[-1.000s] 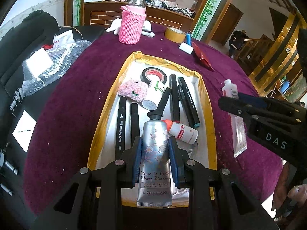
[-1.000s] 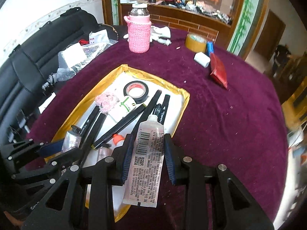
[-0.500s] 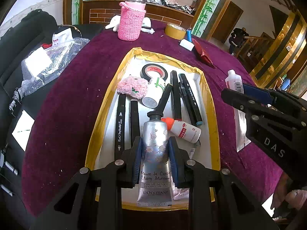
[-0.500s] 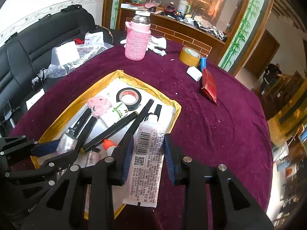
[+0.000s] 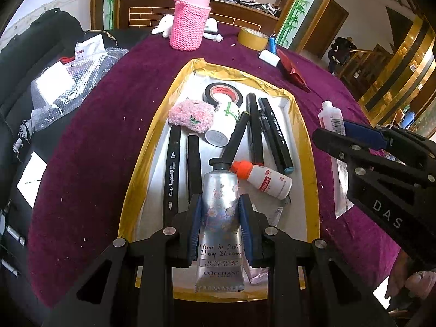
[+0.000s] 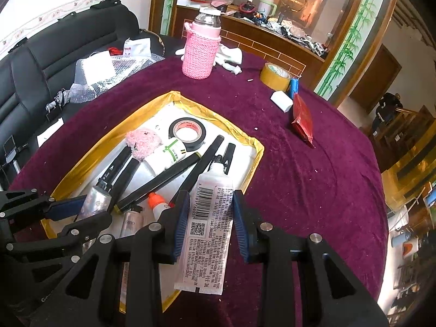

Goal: Organize objects
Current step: 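Lower the cream tube and white tube into the tray and open both grippers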

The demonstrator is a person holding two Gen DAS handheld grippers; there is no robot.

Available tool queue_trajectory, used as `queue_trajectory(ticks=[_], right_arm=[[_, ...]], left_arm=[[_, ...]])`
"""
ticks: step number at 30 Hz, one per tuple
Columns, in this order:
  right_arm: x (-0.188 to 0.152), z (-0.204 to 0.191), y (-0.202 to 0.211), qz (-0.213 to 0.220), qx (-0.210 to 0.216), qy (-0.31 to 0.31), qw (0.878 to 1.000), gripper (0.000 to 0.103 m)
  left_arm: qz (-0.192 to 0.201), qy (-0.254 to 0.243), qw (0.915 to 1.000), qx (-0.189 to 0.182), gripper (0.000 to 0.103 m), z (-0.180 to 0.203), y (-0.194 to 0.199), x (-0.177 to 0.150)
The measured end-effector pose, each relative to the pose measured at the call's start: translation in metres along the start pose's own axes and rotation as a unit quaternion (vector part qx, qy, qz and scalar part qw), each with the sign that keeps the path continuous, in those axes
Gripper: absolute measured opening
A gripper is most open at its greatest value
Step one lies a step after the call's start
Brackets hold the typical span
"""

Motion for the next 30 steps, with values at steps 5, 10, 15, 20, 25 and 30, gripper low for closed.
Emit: queue_trajectory(ticks=[5,10,15,20,25,30], right_arm=[[-0.003,-0.003,-0.01,-0.018,0.004,0.003,1.0,0.03],[-0.007,-0.007,-0.019,-0.035,0.008,0.006,0.999,0.03],[-0.008,-0.012,-0.026,-0.046,0.011,0.013,0.999,0.03],[-0.01,-0.015,-0.034,-0.059,0.016,0.015,0.998,0.03],[-0.011,-0.018,-0.041,-0.07,0.02,0.015,0.997,0.03],[-0.012,-0.021,-0.047,-0.08,0.024,0.015,0.996,0.03]], left_arm=[[-0.006,0.002,1.0,0.005,0.023,-0.004,-0.006,-0.001],[-0.014,0.006,0.9998,0.009,0.023,-0.009,-0.014,-0.003],[-0.02,0.009,0.9997,0.011,0.023,-0.013,-0.02,-0.004],[-0.022,0.01,0.9996,0.01,0.023,-0.016,-0.023,-0.003],[-0.02,0.008,0.9997,0.01,0.023,-0.018,-0.024,-0.002],[-0.016,0.01,0.9998,0.012,0.023,-0.021,-0.026,0.0]])
Point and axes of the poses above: each gripper's, at about its wrist camera, not at the fingertips, and y roughly against the way its jaws point, z to its right, x to its top, the point moved 2 cm from there along -y, roughly the way its jaws point, and after that the axes turned 6 degrees about -x, right-handed, at the moved point
